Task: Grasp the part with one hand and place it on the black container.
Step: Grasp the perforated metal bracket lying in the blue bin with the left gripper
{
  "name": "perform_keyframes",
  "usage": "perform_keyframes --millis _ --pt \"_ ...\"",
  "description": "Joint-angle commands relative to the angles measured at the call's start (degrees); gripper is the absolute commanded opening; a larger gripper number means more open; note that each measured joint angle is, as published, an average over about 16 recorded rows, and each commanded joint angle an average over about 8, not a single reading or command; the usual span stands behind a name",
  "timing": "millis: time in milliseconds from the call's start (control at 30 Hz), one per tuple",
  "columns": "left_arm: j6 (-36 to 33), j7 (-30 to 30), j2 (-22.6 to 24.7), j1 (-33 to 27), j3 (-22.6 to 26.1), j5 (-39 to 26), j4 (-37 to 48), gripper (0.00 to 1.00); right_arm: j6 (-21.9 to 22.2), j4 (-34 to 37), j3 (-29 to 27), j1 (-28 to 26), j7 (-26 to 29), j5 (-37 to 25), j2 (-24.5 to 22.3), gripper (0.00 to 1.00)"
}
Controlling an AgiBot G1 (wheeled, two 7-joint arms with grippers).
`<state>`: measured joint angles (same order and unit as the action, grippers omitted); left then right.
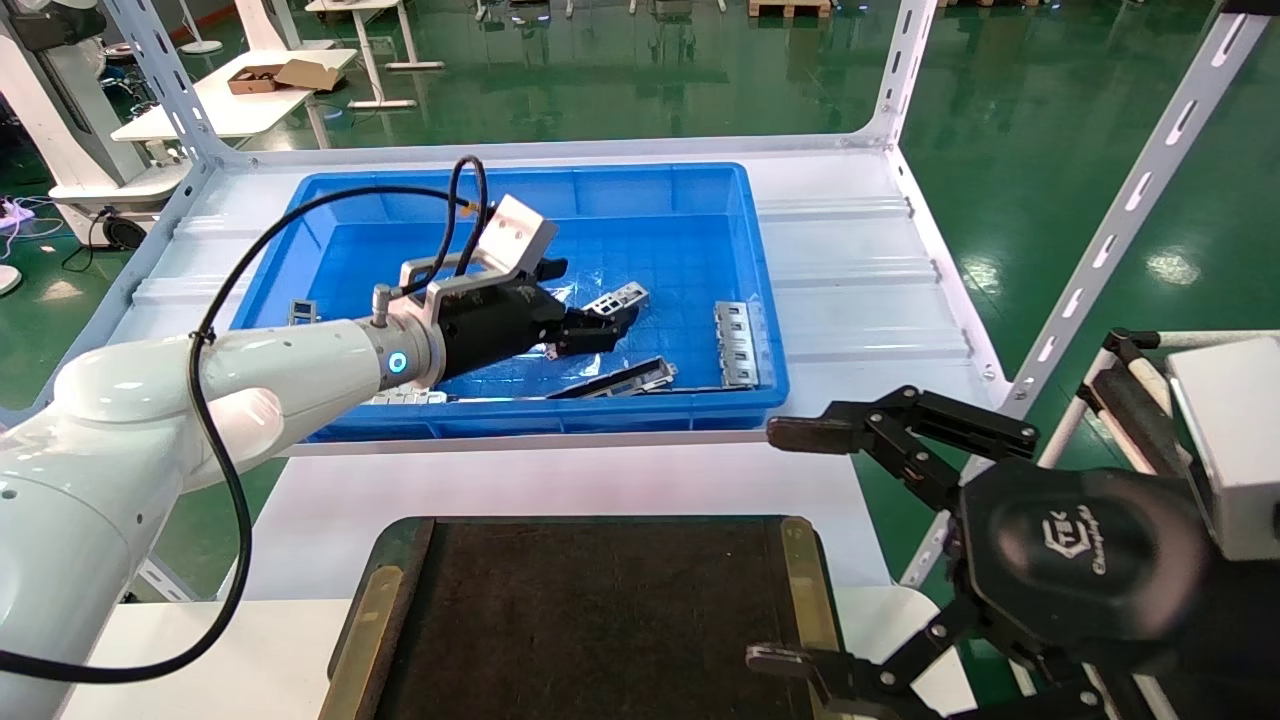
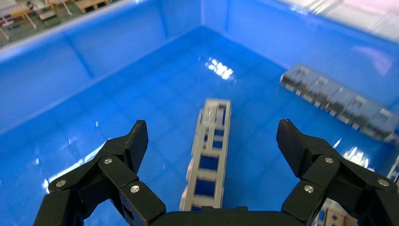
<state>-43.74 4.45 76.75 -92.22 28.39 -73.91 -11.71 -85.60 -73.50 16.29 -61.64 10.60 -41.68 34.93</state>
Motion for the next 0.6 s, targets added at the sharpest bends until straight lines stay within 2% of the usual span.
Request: perform_keyframes --millis 33,67,100,333,367,600 --pt "0.5 0.9 0.4 -0.3 -0.1 0.3 1.9 1.00 0.0 0.0 0.0 0.0 0.0 0.0 0.0 1.00" --pt "0.5 1.0 0.5 -0.5 -0.1 0.5 2.4 1.00 0.0 0.0 0.0 0.0 0.0 0.0 0.0 1.00" --pt "0.4 1.0 0.6 -0.6 -0.1 0.6 2.9 0.97 0.0 0.0 0.0 0.0 0.0 0.0 0.0 0.95" --pt "-0.2 0.1 0.7 -1.2 0.5 1.2 5.3 0.12 0.0 0.0 0.0 0.0 0.0 0.0 0.0 0.08" --pt "-0.3 0.0 0.6 -1.2 0.5 1.2 5.5 0.02 0.0 0.0 0.0 0.0 0.0 0.0 0.0 0.01" --pt "0.0 0.2 0.7 -0.7 0.9 1.6 6.3 0.00 0.0 0.0 0.1 0.0 0.0 0.1 0.0 0.00"
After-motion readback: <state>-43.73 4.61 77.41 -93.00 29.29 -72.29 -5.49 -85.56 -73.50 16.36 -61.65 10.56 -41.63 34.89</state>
